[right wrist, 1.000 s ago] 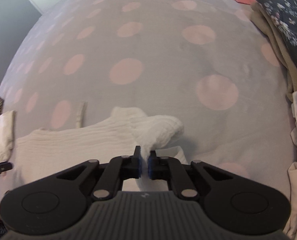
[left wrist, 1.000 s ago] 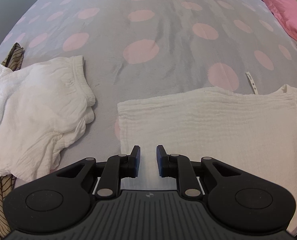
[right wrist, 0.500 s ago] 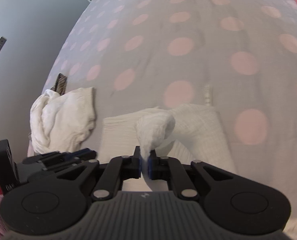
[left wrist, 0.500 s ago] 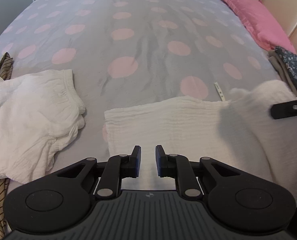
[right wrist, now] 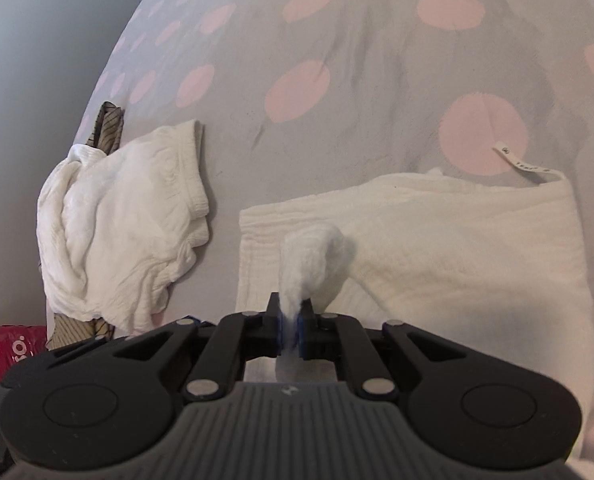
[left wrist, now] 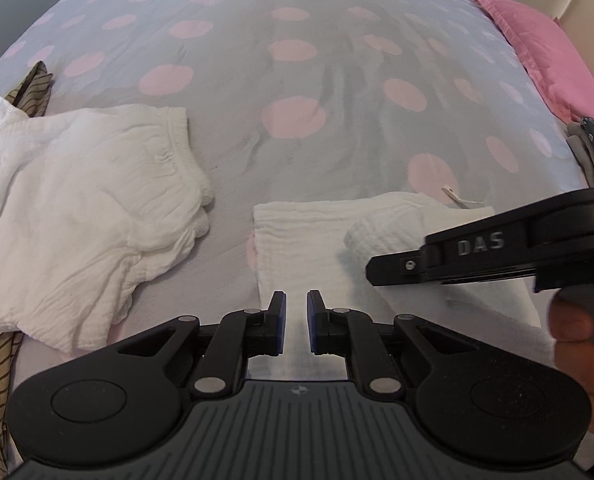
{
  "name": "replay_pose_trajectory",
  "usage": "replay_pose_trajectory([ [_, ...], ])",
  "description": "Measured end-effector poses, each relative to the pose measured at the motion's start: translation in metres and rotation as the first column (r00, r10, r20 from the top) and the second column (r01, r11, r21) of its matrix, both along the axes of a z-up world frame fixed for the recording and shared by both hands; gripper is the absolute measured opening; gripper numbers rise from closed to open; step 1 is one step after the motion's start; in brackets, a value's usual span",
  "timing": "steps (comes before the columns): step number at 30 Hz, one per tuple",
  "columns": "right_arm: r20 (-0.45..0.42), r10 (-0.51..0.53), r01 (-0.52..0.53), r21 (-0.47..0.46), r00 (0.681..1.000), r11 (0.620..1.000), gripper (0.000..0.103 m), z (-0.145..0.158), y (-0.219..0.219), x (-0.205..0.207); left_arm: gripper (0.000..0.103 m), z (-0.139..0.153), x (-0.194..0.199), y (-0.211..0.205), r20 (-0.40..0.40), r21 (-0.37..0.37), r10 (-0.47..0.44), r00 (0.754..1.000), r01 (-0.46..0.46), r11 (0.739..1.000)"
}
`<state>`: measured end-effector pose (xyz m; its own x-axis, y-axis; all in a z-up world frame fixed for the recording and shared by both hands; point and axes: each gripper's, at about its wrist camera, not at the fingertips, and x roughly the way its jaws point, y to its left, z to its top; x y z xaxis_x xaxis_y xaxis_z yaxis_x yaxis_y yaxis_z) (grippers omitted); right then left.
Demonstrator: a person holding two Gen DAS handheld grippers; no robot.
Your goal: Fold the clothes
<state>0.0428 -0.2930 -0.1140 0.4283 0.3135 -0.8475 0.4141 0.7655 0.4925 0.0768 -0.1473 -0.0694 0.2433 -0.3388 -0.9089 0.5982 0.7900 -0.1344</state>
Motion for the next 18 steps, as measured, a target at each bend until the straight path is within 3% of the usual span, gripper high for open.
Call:
replay_pose_trajectory([
  [2,0.012,-0.008,0.008,0.006,1.0,1.0,0.018,-0.003,-0.002,0.002,0.009,-0.001,0.002,0.001,-0.002,0.004,0.01,1.0,-0.01,1.0],
  [3,0.022,-0.012,0.012,0.01,1.0,1.0,0.031,-0.002,-0.003,0.003,0.009,-0.001,0.003,0.001,-0.005,0.004,0.014,1.0,-0.014,1.0],
  [4,0.034,-0.015,0.014,0.014,0.999,1.0,0.037,0.001,-0.004,0.003,0.009,-0.001,0.004,0.001,-0.008,0.003,0.017,1.0,-0.017,1.0],
  [9,0.103,-0.012,0.01,0.023,0.995,1.0,0.042,0.033,-0.015,-0.003,0.009,0.003,0.004,0.001,-0.031,-0.032,0.028,0.999,-0.029,0.999],
  [12,0.123,-0.005,0.01,-0.033,0.992,0.999,0.047,0.053,-0.03,-0.02,0.009,0.008,0.004,0.003,-0.06,-0.081,0.037,0.998,-0.042,0.996],
  [18,0.086,-0.034,0.044,-0.118,0.996,0.992,0.049,0.066,-0.07,-0.072,0.016,0.017,0.002,0.005,-0.17,-0.204,0.058,0.984,-0.093,0.975],
])
